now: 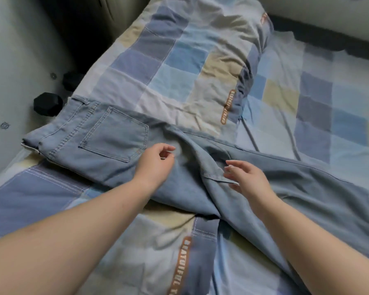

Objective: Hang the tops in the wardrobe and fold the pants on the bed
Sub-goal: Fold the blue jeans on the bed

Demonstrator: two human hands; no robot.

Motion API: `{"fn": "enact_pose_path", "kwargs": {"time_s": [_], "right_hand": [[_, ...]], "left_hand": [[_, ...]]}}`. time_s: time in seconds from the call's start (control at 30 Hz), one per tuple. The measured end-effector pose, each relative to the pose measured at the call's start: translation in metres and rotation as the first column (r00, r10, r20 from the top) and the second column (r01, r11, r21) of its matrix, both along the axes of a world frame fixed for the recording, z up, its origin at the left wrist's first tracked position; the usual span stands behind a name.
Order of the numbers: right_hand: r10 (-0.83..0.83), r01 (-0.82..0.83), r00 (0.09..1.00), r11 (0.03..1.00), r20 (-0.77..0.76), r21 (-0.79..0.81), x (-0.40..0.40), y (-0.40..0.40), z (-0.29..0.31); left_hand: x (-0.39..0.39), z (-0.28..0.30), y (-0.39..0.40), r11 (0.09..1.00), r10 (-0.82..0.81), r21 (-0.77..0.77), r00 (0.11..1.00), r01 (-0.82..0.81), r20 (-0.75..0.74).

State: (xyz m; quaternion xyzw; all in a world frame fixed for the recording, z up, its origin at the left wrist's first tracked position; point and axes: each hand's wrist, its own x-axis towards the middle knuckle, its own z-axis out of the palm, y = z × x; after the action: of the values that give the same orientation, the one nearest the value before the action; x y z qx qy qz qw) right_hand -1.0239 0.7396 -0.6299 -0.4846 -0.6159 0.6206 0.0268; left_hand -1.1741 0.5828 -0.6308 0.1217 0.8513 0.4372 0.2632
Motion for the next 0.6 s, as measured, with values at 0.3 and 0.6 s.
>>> {"fn": "enact_pose_path", "kwargs": {"time_s": [0.3,0.6], "right_hand": [[0.093,-0.118,0.981,0.983,0.170,0.143,0.200,0.080,-0.025],[0.476,-0.647,0.666,0.752,0.574,0.126,0.405,0.101,-0.066]], "left_hand": [[0.179,-0.034,0.068,0.984,-0.138,-0.098,0.983,0.151,0.123],[0.354,-0.090,0.109,0.893,-0.302,-0.211,0.878,0.397,0.371]]}}
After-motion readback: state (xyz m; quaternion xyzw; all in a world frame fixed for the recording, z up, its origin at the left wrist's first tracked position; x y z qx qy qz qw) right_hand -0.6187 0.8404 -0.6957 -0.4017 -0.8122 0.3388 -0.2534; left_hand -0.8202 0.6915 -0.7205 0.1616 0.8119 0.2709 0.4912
